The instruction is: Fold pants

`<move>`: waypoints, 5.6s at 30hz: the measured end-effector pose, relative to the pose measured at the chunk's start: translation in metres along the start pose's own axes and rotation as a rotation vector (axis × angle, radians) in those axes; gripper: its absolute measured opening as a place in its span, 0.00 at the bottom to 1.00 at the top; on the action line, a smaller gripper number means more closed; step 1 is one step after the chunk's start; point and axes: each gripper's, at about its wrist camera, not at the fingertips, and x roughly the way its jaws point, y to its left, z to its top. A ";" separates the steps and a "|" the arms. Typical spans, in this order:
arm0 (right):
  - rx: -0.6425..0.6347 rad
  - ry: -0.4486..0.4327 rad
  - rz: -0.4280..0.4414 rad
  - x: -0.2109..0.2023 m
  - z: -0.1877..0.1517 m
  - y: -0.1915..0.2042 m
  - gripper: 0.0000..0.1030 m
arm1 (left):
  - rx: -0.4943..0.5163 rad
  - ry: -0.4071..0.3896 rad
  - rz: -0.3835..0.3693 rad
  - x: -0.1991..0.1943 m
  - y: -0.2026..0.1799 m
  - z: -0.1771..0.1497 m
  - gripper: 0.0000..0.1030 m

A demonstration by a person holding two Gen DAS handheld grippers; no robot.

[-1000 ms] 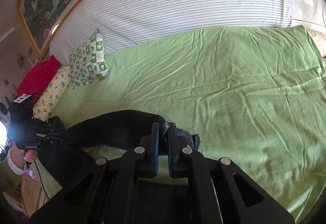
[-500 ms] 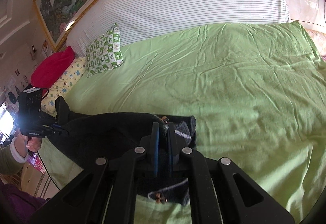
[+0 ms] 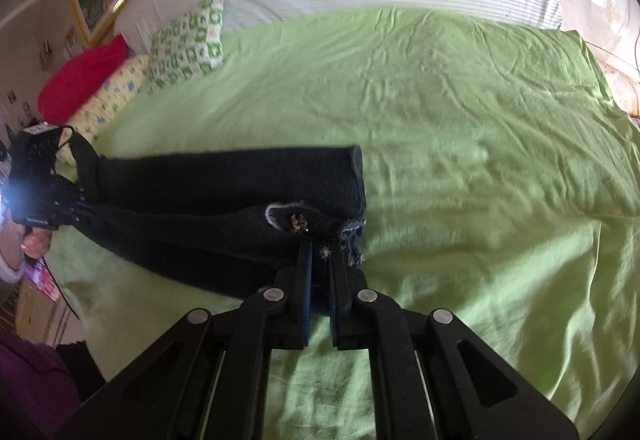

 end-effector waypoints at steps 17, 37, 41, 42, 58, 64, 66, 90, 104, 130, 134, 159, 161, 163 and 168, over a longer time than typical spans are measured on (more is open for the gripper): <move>0.081 -0.211 0.000 -0.054 -0.004 0.056 0.46 | -0.193 -0.194 0.032 -0.052 0.012 -0.046 0.49; -0.042 -0.115 0.304 0.036 0.012 0.208 0.67 | -0.584 -0.417 0.173 -0.165 0.112 -0.113 0.69; -0.089 -0.112 0.341 0.046 0.019 0.235 0.67 | -0.655 -0.468 0.171 -0.190 0.137 -0.121 0.72; -0.098 -0.111 0.351 0.048 0.021 0.242 0.67 | -0.671 -0.480 0.170 -0.196 0.144 -0.123 0.72; -0.275 -0.055 0.418 0.090 0.046 0.316 0.68 | -0.975 -0.531 0.138 -0.219 0.204 -0.111 0.76; -0.299 -0.017 0.441 0.114 0.053 0.328 0.68 | -1.066 -0.532 0.167 -0.216 0.223 -0.110 0.76; -0.313 -0.011 0.434 0.122 0.054 0.333 0.68 | -1.089 -0.532 0.174 -0.214 0.227 -0.111 0.76; -0.445 -0.006 0.493 0.112 0.037 0.349 0.07 | -0.908 -0.642 0.203 -0.228 0.172 -0.157 0.05; -0.514 0.091 0.465 0.129 0.007 0.361 0.10 | -0.993 -0.610 0.204 -0.189 0.170 -0.236 0.05; -0.320 0.001 0.520 0.109 0.063 0.355 0.34 | -1.126 -0.650 0.195 -0.216 0.180 -0.279 0.38; -0.283 -0.004 0.499 0.118 0.083 0.351 0.34 | -1.136 -0.647 0.186 -0.215 0.184 -0.281 0.41; -0.176 0.525 0.515 0.256 0.123 0.332 0.34 | -1.151 -0.574 0.188 -0.193 0.212 -0.258 0.60; -0.212 0.578 0.520 0.263 0.118 0.338 0.34 | -1.134 -0.575 0.196 -0.189 0.215 -0.251 0.60; -0.245 0.585 0.509 0.263 0.116 0.344 0.32 | -1.112 -0.578 0.211 -0.187 0.216 -0.246 0.58; -0.323 0.535 0.477 0.245 0.112 0.353 0.16 | -1.056 -0.585 0.213 -0.183 0.220 -0.237 0.28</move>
